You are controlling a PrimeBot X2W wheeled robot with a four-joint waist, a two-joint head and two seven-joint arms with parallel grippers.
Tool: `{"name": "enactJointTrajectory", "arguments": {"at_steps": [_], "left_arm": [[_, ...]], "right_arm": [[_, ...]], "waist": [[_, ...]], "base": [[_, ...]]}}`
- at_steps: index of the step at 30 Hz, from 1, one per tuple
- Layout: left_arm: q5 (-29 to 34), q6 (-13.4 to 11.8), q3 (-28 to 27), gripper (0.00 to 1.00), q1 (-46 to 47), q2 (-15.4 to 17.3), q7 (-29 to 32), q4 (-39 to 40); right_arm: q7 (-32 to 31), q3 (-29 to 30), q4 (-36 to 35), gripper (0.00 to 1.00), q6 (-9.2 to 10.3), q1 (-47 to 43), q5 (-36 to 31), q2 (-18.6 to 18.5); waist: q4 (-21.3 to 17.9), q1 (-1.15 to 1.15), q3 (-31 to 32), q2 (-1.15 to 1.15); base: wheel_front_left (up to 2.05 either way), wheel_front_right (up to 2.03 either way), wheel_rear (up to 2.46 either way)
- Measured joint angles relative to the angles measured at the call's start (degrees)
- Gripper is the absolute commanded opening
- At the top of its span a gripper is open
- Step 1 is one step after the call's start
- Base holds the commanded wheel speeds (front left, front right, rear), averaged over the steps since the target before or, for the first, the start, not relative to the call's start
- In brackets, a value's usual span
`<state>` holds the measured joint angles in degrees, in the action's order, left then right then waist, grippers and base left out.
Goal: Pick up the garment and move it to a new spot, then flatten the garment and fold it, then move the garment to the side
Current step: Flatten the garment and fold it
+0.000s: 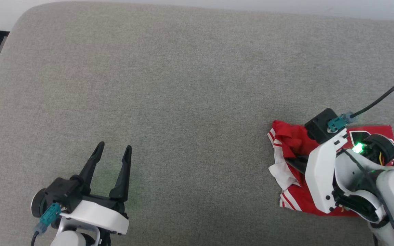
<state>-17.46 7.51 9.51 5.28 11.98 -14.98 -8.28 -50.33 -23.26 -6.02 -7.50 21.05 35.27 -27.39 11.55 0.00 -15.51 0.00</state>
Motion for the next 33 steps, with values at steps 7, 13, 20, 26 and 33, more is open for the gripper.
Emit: {"name": "enactJointTrajectory", "arguments": {"at_steps": [7,13,20,26,33], "left_arm": [[-0.62,0.0,0.03,1.0,0.46,0.09,0.0,-0.86],[-0.92,0.0,-0.86,1.0,0.29,0.83,0.0,-1.21],[-1.14,0.0,-1.05,1.0,-0.03,1.09,0.0,-1.3],[-2.81,0.0,-0.74,1.0,0.0,2.05,0.01,-2.04],[-4.19,0.0,-2.57,1.0,0.03,2.08,0.01,-4.43]], "right_arm": [[5.57,-2.12,6.13,0.5,0.0,0.89,0.04,-0.16],[10.74,0.63,5.6,1.0,0.0,1.69,2.92,1.89],[20.91,5.17,6.64,1.0,0.0,1.91,2.63,0.26],[36.72,6.75,15.44,1.0,0.01,0.44,0.78,-0.85],[57.13,8.98,27.94,1.0,0.01,0.36,-4.9,1.66]], "waist": [[0.08,0.0,-0.2,0.0],[-1.82,0.0,0.79,0.0],[-5.07,0.0,2.64,0.0],[-7.68,0.0,3.91,0.0],[-10.4,0.0,5.89,0.0]], "base": [[0.0,0.0,0.0],[0.0,0.0,0.0],[0.0,0.0,0.0],[0.0,0.0,0.0],[0.0,0.0,0.0]]}}
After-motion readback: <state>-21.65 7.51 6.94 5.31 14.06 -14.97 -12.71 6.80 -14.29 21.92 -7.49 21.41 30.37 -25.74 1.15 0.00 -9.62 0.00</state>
